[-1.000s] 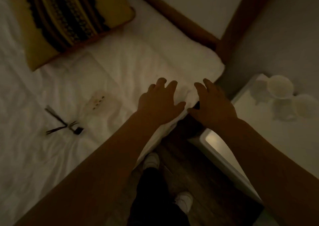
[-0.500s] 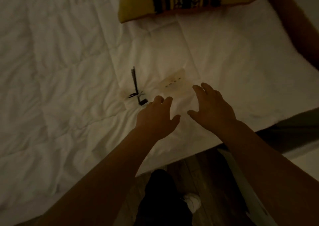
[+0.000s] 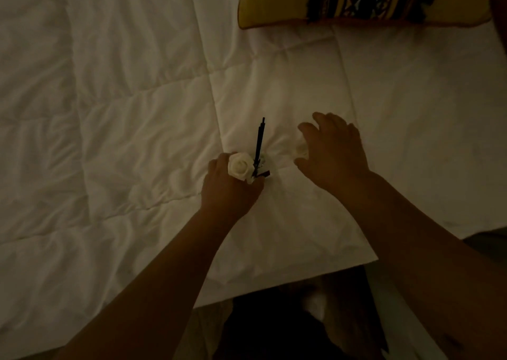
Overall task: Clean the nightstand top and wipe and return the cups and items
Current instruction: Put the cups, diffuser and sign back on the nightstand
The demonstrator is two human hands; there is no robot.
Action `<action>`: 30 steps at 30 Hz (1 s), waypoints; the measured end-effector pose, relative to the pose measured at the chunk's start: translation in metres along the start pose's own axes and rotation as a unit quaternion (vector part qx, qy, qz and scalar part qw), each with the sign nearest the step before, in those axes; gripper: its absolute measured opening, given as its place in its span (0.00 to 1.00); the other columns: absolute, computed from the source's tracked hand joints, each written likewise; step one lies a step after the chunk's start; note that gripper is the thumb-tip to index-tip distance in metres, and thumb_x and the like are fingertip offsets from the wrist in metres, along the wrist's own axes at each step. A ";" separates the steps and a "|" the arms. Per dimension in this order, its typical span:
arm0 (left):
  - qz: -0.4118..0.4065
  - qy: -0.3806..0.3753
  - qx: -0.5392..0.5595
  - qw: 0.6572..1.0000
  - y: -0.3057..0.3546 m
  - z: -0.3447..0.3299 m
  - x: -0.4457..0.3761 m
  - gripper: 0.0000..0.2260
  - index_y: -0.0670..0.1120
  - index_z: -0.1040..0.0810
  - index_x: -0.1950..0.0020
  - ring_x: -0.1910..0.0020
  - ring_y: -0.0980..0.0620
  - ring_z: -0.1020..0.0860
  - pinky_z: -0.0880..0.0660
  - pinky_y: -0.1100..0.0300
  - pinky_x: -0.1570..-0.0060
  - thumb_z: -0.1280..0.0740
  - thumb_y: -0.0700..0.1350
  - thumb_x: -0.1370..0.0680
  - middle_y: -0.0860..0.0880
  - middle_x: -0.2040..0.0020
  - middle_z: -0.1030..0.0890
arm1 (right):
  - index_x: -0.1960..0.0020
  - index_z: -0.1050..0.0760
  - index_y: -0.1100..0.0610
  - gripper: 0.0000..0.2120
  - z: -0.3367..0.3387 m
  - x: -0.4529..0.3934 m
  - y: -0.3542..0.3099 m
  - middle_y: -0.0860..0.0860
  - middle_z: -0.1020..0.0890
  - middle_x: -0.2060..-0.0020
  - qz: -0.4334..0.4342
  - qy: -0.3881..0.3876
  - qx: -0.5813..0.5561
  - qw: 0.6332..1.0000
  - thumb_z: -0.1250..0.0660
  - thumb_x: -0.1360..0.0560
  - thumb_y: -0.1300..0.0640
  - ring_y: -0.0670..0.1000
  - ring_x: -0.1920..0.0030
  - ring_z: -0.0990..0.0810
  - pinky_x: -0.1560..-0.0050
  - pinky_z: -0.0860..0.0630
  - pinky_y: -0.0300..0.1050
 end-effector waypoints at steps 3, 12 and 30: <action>-0.025 -0.036 0.090 0.995 0.003 -0.006 -0.011 0.22 0.49 0.25 0.42 0.44 0.49 0.27 0.27 0.56 0.47 0.23 0.51 0.32 0.58 0.49 0.30 | 0.32 0.32 0.49 0.23 -0.004 -0.007 0.005 0.52 0.34 0.29 0.014 -0.007 0.032 0.999 0.34 0.25 0.48 0.56 0.27 0.41 0.28 0.51 0.64; 0.048 -0.036 0.239 0.969 0.002 -0.014 -0.021 0.15 0.48 0.21 0.48 0.52 0.50 0.19 0.20 0.47 0.51 0.22 0.44 0.32 0.49 0.51 0.19 | 0.42 0.23 0.50 0.13 -0.014 -0.022 0.022 0.52 0.22 0.47 0.038 -0.038 0.030 0.998 0.39 0.23 0.60 0.57 0.45 0.26 0.48 0.29 0.52; 0.013 -0.025 0.340 0.940 0.048 -0.007 -0.013 0.11 0.47 0.21 0.51 0.58 0.54 0.16 0.18 0.54 0.58 0.26 0.34 0.29 0.49 0.54 0.17 | 0.50 0.24 0.51 0.07 0.009 0.000 0.053 0.52 0.20 0.62 0.070 0.079 0.017 0.994 0.38 0.22 0.49 0.52 0.68 0.30 0.69 0.38 0.42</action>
Point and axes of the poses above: each hand's wrist, its own x-axis away from the middle knuckle, its own z-axis out of the back of the hand, y = z × x, the point moved 2 cm from there along -x, towards the middle knuckle
